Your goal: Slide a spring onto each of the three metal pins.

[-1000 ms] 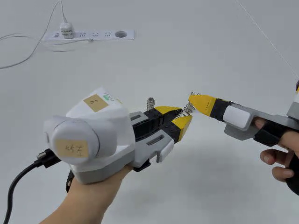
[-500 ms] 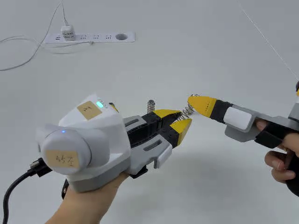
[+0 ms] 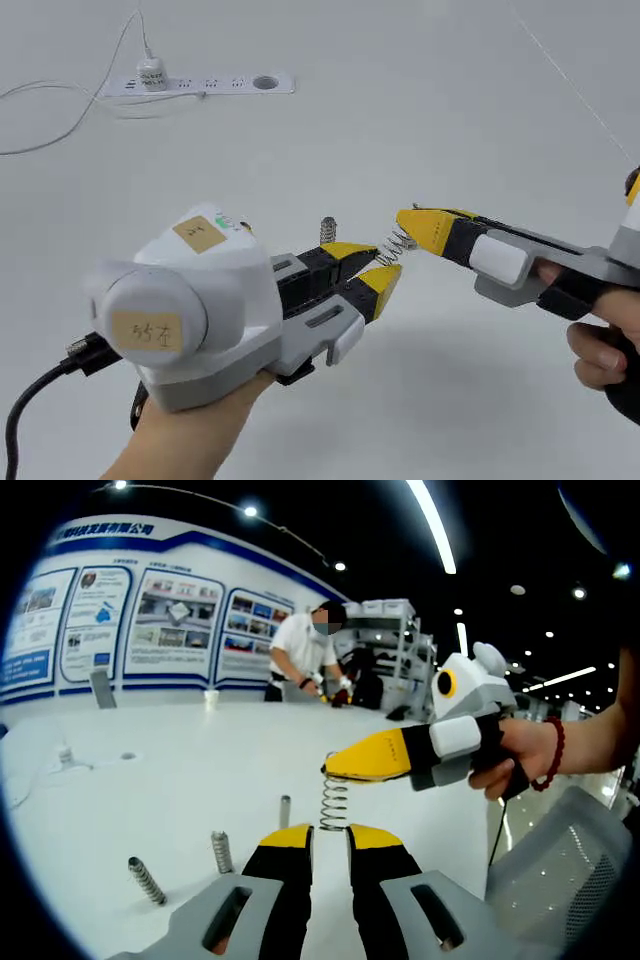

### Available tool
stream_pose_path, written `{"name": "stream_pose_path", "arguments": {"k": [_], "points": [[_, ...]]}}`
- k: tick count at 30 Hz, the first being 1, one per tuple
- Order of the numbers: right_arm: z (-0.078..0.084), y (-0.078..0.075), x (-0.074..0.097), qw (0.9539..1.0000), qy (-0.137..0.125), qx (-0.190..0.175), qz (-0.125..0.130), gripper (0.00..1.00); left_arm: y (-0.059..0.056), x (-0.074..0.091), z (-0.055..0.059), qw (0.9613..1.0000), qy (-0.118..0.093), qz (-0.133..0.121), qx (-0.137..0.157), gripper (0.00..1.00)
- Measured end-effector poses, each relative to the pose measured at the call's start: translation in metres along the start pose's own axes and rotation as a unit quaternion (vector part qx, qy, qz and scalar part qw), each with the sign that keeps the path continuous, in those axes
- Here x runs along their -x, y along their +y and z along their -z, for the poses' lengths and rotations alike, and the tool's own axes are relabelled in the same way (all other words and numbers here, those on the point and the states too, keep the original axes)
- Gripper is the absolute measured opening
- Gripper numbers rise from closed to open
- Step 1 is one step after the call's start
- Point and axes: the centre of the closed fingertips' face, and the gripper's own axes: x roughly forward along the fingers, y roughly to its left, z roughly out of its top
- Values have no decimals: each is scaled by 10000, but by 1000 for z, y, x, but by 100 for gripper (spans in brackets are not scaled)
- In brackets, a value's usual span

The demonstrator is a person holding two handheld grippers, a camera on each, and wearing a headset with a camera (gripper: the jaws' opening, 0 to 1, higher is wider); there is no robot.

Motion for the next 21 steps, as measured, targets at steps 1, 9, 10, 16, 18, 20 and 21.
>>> {"name": "stream_pose_path", "arguments": {"k": [1,9,10,16,18,20,21], "points": [[-1,0,0,10000,-2,36,11,12,1,0,0,10000,17,-16,-1,15],[-6,-6,0,9991,10,380,172,12,10,7,8,9992,280,-287,46,26],[-6,-7,0,9989,28,439,190,12,11,8,9,9991,291,-313,11,27],[-9,-15,-2,9968,127,706,360,12,20,15,14,9978,394,-535,-43,36],[-11,-17,-3,9960,122,800,386,12,23,18,15,9973,405,-612,-64,38],[-13,-19,-4,9953,133,867,413,12,27,20,16,9967,429,-684,-85,40],[-14,-20,-4,9949,132,907,432,12,29,21,16,9964,439,-716,-99,41]]}}
